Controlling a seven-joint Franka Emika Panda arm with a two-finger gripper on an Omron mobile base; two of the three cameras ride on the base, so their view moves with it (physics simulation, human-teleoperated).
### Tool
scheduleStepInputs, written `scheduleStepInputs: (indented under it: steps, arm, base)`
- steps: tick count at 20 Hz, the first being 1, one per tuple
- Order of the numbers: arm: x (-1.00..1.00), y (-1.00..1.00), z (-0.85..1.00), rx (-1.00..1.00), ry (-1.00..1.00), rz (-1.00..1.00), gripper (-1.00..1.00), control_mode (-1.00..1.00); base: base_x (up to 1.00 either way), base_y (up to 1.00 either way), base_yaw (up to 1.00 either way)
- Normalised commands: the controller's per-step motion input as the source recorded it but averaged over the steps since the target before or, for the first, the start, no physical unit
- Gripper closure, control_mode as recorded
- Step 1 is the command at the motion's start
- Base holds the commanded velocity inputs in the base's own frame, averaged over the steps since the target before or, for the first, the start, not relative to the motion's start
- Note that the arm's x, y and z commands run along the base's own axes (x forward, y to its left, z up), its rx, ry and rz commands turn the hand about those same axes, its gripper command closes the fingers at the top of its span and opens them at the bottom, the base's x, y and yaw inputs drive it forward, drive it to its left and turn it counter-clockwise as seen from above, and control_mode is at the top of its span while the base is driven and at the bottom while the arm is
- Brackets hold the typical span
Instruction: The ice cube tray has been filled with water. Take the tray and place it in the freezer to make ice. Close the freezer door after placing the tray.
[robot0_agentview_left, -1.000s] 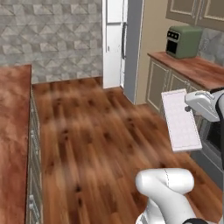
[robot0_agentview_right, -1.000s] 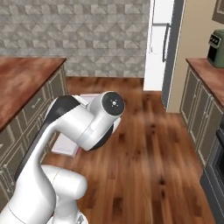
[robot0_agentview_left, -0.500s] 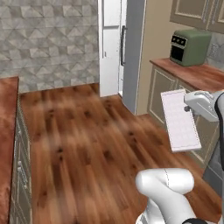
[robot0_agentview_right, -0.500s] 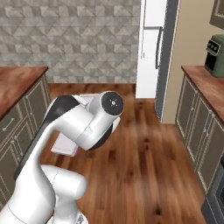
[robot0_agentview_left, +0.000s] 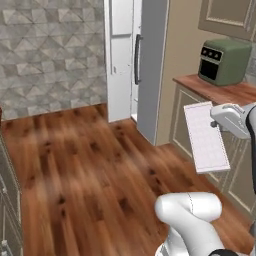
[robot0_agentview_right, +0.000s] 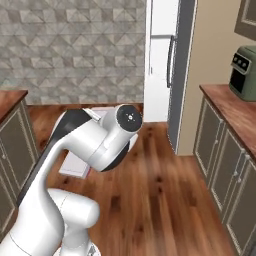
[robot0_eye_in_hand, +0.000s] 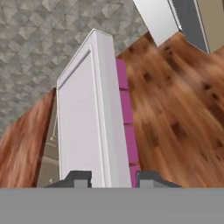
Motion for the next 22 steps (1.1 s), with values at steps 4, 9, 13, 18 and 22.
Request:
scheduleStepInputs:
  steps: [4,9,13,18,22]
  arm:
    - [0.0,0.0,0.0,0.0,0.0,0.0,1.0,1.0]
    - [0.0,0.0,0.0,0.0,0.0,0.0,1.0,1.0]
    - [0.0,0.0,0.0,0.0,0.0,0.0,1.0,1.0]
    - [0.0,0.0,0.0,0.0,0.0,0.0,1.0,1.0]
    - [0.0,0.0,0.0,0.0,0.0,0.0,1.0,1.0]
  base:
    - [1.0,0.0,-0.17]
    - [1.0,0.0,-0.18]
    - [1.0,0.0,-0.19]
    - [1.0,0.0,-0.19]
    - [1.0,0.0,-0.19]
